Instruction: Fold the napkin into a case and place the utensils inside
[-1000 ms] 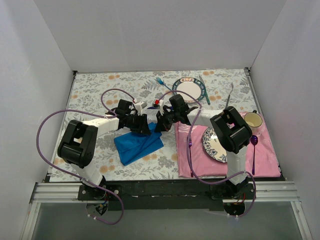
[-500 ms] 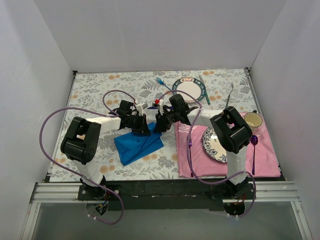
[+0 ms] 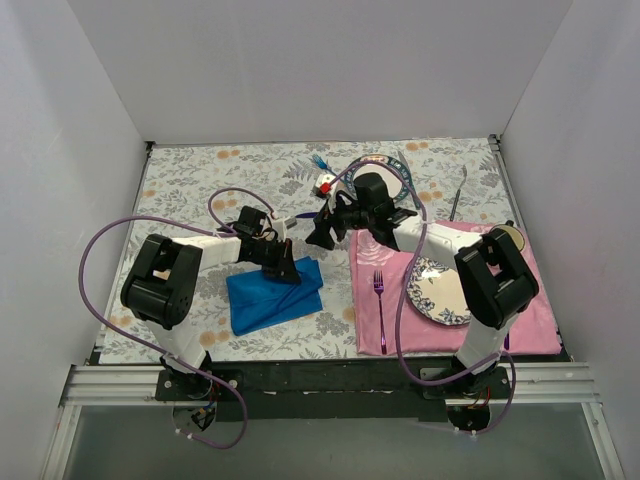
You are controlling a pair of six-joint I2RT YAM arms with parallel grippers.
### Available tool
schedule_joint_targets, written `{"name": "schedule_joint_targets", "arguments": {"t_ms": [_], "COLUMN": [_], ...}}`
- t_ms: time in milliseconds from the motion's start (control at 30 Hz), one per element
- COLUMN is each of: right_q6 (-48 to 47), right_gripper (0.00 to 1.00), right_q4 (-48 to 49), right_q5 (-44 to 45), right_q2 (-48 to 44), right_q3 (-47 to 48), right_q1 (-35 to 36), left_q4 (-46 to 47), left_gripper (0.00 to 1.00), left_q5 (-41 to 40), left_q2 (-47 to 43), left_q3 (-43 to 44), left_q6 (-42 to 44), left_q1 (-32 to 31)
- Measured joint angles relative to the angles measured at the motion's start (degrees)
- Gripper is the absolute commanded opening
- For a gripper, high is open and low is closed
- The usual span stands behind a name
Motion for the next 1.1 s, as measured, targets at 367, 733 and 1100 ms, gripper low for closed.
{"name": "schedule_joint_targets", "arguments": {"t_ms": [367, 733, 1100], "right_q6": [-6.2, -12.9, -12.8], "right_gripper": [0.16, 0.19, 0.16], "right_q4": [-1.3, -0.2, 0.8], "right_q5": [4.4, 8.2, 8.2], "right_q2": [1.1, 0.4, 2.1], "right_q3": [-2.5, -9.0, -9.0], "right_q1": [2.3, 8.4, 8.7], "left_q4": [-0.5, 0.0, 2.8], "left_gripper": [0.00, 0.00, 0.00], "left_q5": [1.1, 1.4, 0.7], "left_q2": [0.0, 0.0, -2.5], "left_q3": [0.0, -0.5, -3.8], "left_q6": [0.7, 0.4, 1.6], "left_q1": [0.5, 1.1, 1.2]}}
